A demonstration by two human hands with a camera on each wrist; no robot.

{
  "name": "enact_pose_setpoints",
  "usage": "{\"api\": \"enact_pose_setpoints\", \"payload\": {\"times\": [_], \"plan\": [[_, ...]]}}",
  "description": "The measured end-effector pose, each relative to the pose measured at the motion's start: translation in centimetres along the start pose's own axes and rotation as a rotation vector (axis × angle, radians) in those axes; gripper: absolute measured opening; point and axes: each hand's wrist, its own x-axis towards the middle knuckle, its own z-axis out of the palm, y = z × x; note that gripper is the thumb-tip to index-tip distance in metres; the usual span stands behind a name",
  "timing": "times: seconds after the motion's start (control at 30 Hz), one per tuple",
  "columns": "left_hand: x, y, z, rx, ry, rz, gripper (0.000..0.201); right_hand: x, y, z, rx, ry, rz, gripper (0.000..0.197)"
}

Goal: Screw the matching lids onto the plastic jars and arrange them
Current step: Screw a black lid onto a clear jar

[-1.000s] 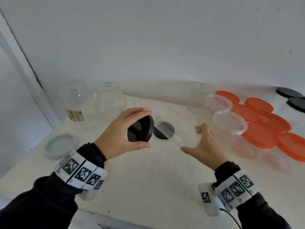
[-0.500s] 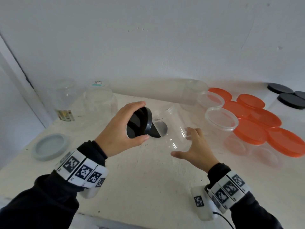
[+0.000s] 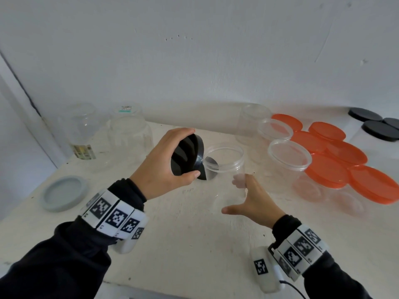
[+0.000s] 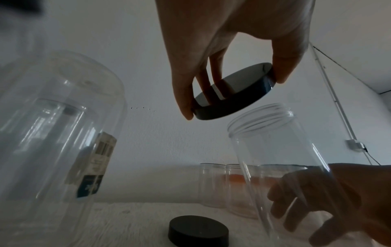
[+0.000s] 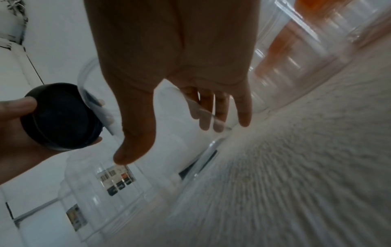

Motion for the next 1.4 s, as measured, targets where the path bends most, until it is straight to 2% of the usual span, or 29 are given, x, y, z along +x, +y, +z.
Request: {"api": "enact_pose_setpoints", "payload": {"times": [0.13,0.3,0.47,0.7,0.93,1.2,1.33,1.4], "plan": [[0.1,-0.1,0.0,-0.009,-0.016,0.009,0.073,0.0,0.1,-0.1,0.086,-0.062,-0.011,0.092],[0.3,0.2,0.5,-0.014,-0.057,0.052,0.073,-0.3,-0.5,0.4,0.167,-0.156,-0.002,0.086],[0.4,0.3,1.1,-0.007,-0.113,0.058,0.072,-0.5,-1.2,0.9,0.193,-0.090,-0.028,0.077],[0.8,0.9,1.8,-0.023,-0.165,0.060,0.068,-0.8,-1.5,1.5,0.212,-0.051,-0.052,0.082],[1.5,1.8,2.5,0.061,-0.259,0.091,0.069,-1.2,-2.3,1.7,0.230,-0.069,-0.117,0.080],[1.7,2.5,2.8,0.117,-0.303,0.095,0.072,-1.5,-2.4,1.9,0.192,-0.071,-0.128,0.085],[1.6,2.8,2.5,0.093,-0.336,0.040,0.076,-1.3,-2.7,1.3,0.112,-0.153,-0.106,0.094],[1.4,2.8,2.5,0.046,-0.336,0.018,0.086,-1.3,-3.2,0.1,0.072,-0.231,-0.071,0.102]]}}
